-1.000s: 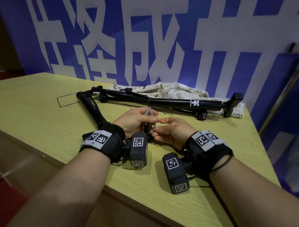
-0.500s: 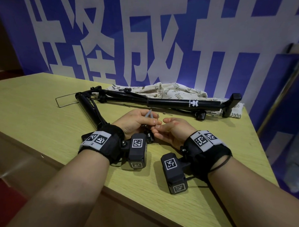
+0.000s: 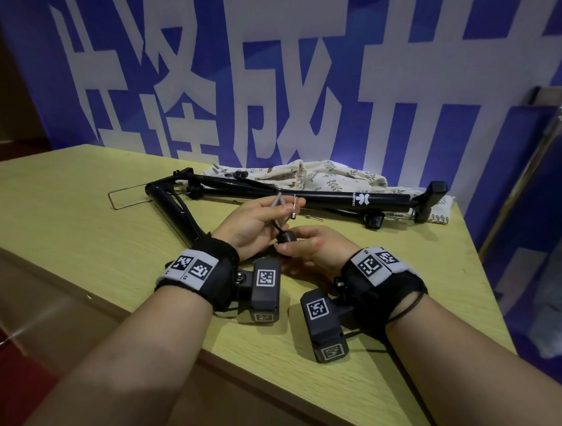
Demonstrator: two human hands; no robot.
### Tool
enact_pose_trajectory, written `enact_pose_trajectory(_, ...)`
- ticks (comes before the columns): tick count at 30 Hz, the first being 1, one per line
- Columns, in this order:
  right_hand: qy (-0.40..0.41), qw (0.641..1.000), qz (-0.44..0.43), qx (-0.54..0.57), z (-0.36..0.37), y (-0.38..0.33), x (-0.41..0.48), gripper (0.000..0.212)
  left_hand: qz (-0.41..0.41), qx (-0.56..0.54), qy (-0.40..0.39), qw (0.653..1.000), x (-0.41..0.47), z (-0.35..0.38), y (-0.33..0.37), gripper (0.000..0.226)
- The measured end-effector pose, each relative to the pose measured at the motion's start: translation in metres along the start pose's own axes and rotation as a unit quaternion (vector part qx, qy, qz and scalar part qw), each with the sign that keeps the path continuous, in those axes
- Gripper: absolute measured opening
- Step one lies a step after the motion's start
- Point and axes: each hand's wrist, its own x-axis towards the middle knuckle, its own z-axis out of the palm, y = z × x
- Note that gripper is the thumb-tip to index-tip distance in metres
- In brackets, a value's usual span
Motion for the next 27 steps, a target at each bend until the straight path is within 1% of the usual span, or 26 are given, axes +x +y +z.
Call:
enact_pose_trajectory(2,-0.001,0.999,-0.009,0.040,0.002,-0.003,-0.004,0.009,0.008,0.013,0.002,1.000,-0.003,0.007,0.007,0.018)
enact_pose_trajectory(3,0.014,0.999,-0.017,0.044,0.001,-0.005,-0.007,0.008,0.014,0.028,0.000,1.000,-0.005,0.010,0.011,0.017)
enact_pose_trajectory(4,0.036,0.998,-0.027,0.037,-0.002,-0.008,-0.009,0.009,0.020,0.041,-0.004,0.999,-0.009,0.013,0.017,0.024)
enact_pose_trajectory(6,0.086,0.995,-0.044,0.021,-0.010,-0.012,-0.012,0.009,0.016,0.063,0.010,0.998,-0.016,0.013,0.028,0.054)
enact_pose_trajectory(7,0.105,0.993,-0.054,0.022,-0.014,-0.017,-0.014,0.008,0.017,0.087,0.023,0.996,-0.023,0.013,0.038,0.063)
enact_pose_trajectory(8,0.123,0.990,-0.060,0.031,-0.018,-0.019,-0.014,0.008,0.020,0.118,0.030,0.992,-0.026,0.012,0.044,0.063)
enact_pose_trajectory(9,0.140,0.987,-0.064,0.044,-0.022,-0.022,-0.015,0.008,0.026,0.173,0.036,0.984,-0.031,0.012,0.051,0.057)
enact_pose_trajectory(10,0.156,0.984,-0.067,0.063,-0.025,-0.025,-0.017,0.008,0.036,0.249,0.041,0.967,-0.036,0.013,0.058,0.047)
enact_pose_trajectory(11,0.166,0.980,-0.067,0.084,-0.027,-0.027,-0.021,0.008,0.044,0.328,0.045,0.943,-0.041,0.015,0.063,0.040)
enact_pose_trajectory(12,0.172,0.977,-0.068,0.103,-0.028,-0.031,-0.026,0.010,0.045,0.403,0.047,0.913,-0.046,0.017,0.070,0.039)
enact_pose_trajectory(14,0.181,0.972,-0.076,0.131,-0.032,-0.038,-0.038,0.014,0.007,0.512,0.025,0.859,-0.051,0.022,0.075,0.050)
enact_pose_trajectory(16,0.188,0.963,-0.103,0.164,-0.036,-0.049,-0.054,0.015,-0.040,0.567,-0.011,0.823,-0.054,0.028,0.075,0.068)
enact_pose_trajectory(19,0.215,0.944,-0.151,0.202,-0.043,-0.067,-0.083,0.014,-0.074,0.616,-0.043,0.783,-0.061,0.045,0.074,0.079)
enact_pose_trajectory(23,0.251,0.927,-0.193,0.203,-0.054,-0.084,-0.117,0.019,-0.046,0.613,-0.041,0.788,-0.066,0.071,0.074,0.078)
enact_pose_trajectory(25,0.270,0.913,-0.214,0.219,-0.059,-0.091,-0.132,0.020,-0.032,0.629,-0.045,0.775,-0.066,0.084,0.074,0.069)
enact_pose_trajectory(27,0.285,0.901,-0.236,0.227,-0.063,-0.098,-0.145,0.021,-0.010,0.630,-0.063,0.774,-0.069,0.100,0.076,0.050)
